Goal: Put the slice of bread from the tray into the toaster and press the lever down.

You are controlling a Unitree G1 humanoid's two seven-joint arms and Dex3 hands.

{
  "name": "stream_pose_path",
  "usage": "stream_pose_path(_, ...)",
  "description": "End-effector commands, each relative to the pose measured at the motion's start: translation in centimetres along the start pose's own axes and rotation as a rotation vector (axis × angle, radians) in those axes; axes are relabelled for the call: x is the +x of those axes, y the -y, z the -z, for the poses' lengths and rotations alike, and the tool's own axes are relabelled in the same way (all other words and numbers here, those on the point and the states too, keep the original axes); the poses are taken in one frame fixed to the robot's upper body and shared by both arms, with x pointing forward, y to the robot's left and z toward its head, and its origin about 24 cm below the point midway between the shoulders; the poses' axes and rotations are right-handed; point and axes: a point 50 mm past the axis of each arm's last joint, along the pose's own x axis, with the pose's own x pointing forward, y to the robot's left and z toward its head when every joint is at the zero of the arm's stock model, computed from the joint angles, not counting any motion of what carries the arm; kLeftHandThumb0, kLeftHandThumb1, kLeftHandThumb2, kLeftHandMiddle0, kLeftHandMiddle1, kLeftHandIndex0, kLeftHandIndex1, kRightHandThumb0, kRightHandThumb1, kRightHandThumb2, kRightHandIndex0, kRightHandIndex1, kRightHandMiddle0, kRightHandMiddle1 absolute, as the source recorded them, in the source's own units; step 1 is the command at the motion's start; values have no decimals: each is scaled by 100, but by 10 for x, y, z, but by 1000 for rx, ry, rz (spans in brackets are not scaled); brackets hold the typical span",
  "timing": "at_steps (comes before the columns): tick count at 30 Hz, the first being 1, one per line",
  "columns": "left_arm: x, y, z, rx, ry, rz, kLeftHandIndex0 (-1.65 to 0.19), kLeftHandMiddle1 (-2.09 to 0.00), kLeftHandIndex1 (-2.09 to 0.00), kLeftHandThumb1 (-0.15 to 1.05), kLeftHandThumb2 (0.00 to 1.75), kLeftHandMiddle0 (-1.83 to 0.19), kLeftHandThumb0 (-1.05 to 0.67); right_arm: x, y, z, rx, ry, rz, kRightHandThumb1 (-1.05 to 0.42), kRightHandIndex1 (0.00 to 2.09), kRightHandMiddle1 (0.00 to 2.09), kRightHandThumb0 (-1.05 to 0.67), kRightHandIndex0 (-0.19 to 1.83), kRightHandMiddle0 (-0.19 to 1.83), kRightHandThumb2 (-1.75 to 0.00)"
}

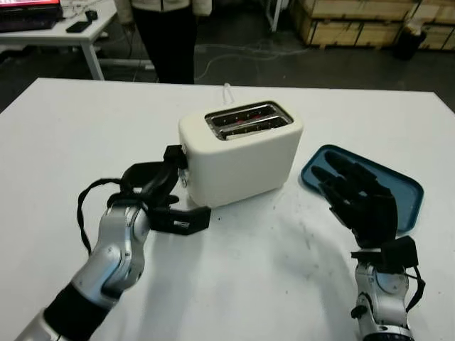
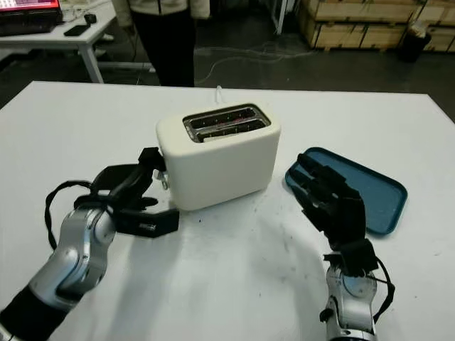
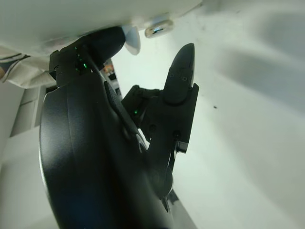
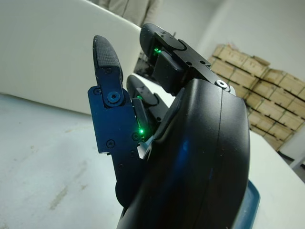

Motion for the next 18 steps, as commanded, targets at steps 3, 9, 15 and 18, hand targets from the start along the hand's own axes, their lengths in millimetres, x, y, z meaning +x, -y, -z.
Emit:
stream_pose_path(3,-10,130,-18,30,-6,596,-85,-19,-9,92,5,-83,-19,3,6,-6,-24,30,-2,-92,1,1,-49,85,79,-11)
stream_pose_path(9,-4,115,-22,44,38,559,-90,-14,-6,92,7,-90,-19,8,3,-5,-12,28,-14,-92,0,0,-50,83,79,-10)
stream_pose_path(15,-1,107,-21,61,50,511,-93,-13,-5,92,5,-94,-20,9,2,-5,-7,39,-7,-92,0,0,-48,84,78,-10)
stream_pose_path(18,-1,101,-22,53,70,479,-96,-16,-6,92,4,-102,-20,9,2,-4,-11,40,-3,-92,0,0,-47,84,78,-10)
